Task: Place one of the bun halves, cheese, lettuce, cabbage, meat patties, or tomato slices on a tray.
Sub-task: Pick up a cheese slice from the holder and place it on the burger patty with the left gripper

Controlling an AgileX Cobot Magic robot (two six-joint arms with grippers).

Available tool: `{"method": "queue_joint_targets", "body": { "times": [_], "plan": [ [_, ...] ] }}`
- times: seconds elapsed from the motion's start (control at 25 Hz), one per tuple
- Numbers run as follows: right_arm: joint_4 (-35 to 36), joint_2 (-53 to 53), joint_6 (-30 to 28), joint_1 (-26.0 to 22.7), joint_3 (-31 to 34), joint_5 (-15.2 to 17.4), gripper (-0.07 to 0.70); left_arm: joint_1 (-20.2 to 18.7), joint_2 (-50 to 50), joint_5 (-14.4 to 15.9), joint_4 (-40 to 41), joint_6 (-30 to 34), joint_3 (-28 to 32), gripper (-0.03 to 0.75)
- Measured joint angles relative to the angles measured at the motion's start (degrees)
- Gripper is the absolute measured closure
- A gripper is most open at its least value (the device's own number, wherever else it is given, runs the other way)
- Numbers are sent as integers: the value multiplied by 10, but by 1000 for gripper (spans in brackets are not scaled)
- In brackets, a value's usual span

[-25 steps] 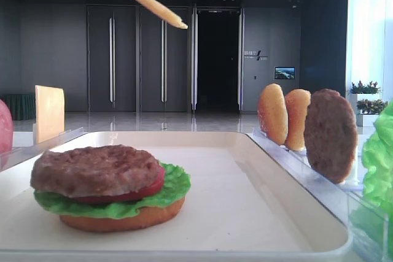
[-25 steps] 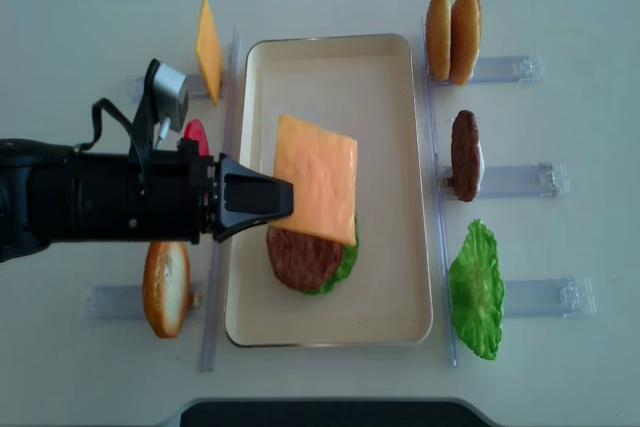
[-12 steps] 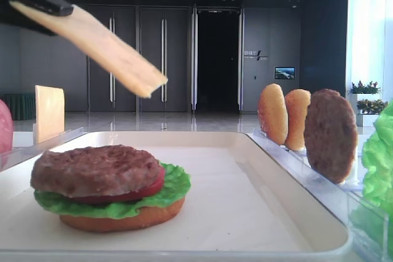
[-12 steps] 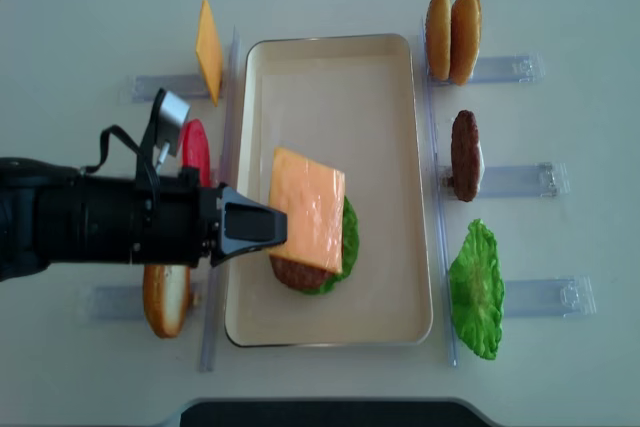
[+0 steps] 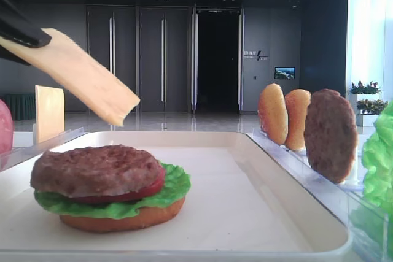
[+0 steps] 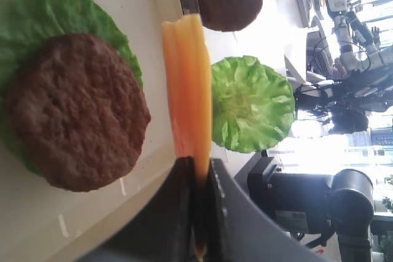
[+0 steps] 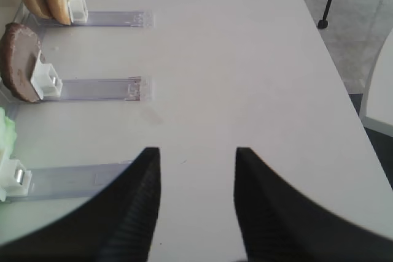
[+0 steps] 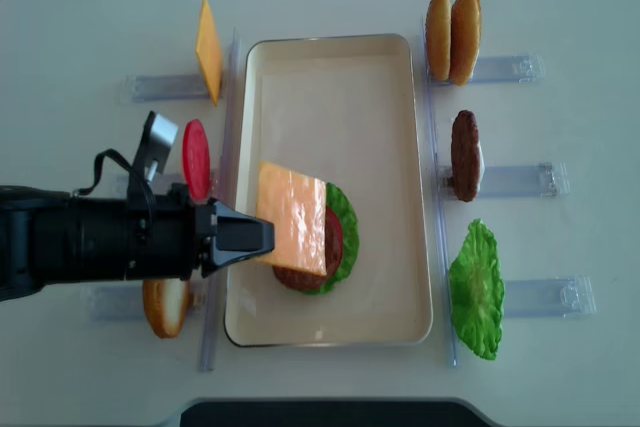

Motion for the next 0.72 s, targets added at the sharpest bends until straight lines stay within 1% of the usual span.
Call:
{"method": "queue_joint_targets", "body": {
  "times": [0.12,0.24,0.4,0.44,0.6,0.72],
  "plan": [
    [0,0,0,0,0,0,352,6,0,-2,-2,6,0,691],
    [0,0,0,0,0,0,352,6,8,10,-16,20,0,691],
    [0,0,0,0,0,0,352,6,44,21,-34,38,0,691],
    [0,0,0,0,0,0,352,6,57,27,-40,45,0,691],
    [0,0,0,0,0,0,352,6,100,73,-66,74,0,691],
    [0,0,0,0,0,0,352,6,108,80,-72,83,0,691]
  ]
}}
